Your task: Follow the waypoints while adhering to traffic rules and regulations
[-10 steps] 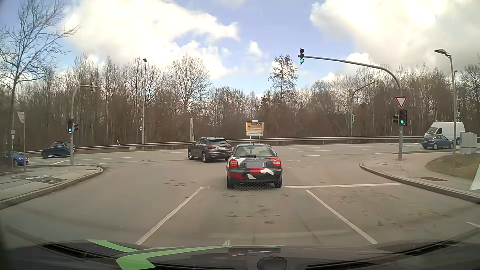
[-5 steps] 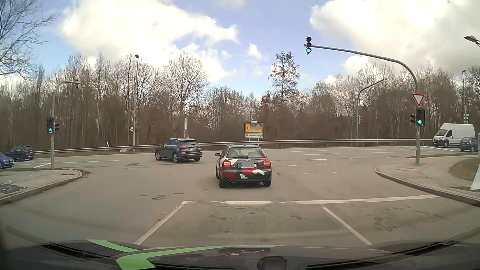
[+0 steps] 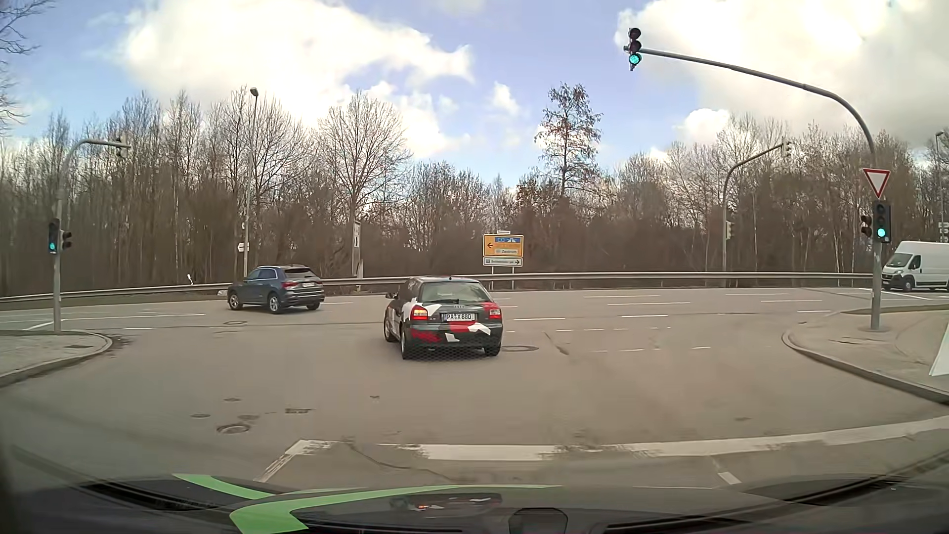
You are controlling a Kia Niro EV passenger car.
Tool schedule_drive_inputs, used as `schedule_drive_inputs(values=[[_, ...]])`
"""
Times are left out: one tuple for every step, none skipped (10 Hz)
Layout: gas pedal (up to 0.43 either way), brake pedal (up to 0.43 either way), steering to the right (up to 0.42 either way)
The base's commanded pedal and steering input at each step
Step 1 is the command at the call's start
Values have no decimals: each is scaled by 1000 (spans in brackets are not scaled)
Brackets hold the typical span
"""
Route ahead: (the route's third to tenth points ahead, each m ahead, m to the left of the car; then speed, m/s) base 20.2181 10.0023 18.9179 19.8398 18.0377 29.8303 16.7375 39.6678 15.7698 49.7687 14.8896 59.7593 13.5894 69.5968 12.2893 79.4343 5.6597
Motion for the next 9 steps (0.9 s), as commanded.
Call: schedule_drive_inputs(values=[[59,0,-10],[47,0,-10],[47,0,-10],[47,0,-10],[59,0,-9],[59,0,-9],[47,0,-20],[67,0,-27],[79,0,-27]])
